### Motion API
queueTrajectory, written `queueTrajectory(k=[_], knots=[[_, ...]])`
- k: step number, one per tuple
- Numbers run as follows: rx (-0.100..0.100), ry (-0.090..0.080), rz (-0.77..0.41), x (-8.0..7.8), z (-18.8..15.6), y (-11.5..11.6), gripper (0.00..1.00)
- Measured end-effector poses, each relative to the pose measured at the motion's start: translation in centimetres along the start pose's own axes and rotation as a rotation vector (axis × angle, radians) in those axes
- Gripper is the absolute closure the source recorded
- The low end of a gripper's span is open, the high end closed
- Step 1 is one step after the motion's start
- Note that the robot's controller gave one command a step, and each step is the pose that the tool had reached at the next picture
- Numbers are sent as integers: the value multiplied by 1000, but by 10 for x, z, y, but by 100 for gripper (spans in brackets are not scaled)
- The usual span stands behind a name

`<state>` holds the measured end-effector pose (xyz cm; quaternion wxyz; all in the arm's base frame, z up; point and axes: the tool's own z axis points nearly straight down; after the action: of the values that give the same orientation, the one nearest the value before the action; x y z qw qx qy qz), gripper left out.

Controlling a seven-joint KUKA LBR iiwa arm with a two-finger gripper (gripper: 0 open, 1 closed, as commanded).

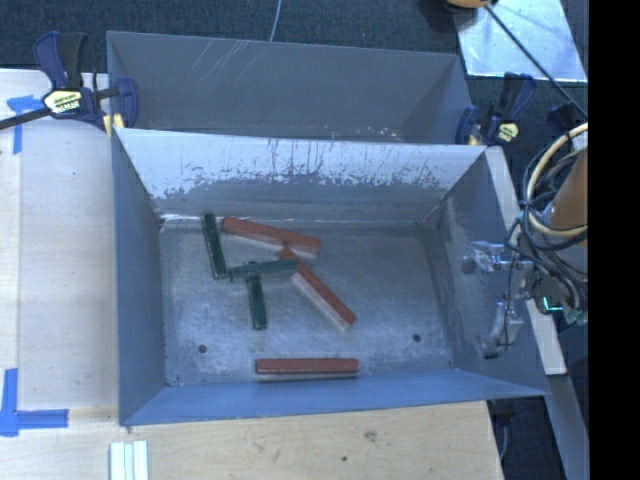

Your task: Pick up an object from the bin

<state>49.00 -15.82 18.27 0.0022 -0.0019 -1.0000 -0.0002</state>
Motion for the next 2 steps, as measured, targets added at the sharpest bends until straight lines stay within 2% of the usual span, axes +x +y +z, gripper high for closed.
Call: queueTrajectory(k=[1,2], knots=[[2,-8,-4,-2,-4,1,0],[6,-12,-1,-7,14,28,0]])
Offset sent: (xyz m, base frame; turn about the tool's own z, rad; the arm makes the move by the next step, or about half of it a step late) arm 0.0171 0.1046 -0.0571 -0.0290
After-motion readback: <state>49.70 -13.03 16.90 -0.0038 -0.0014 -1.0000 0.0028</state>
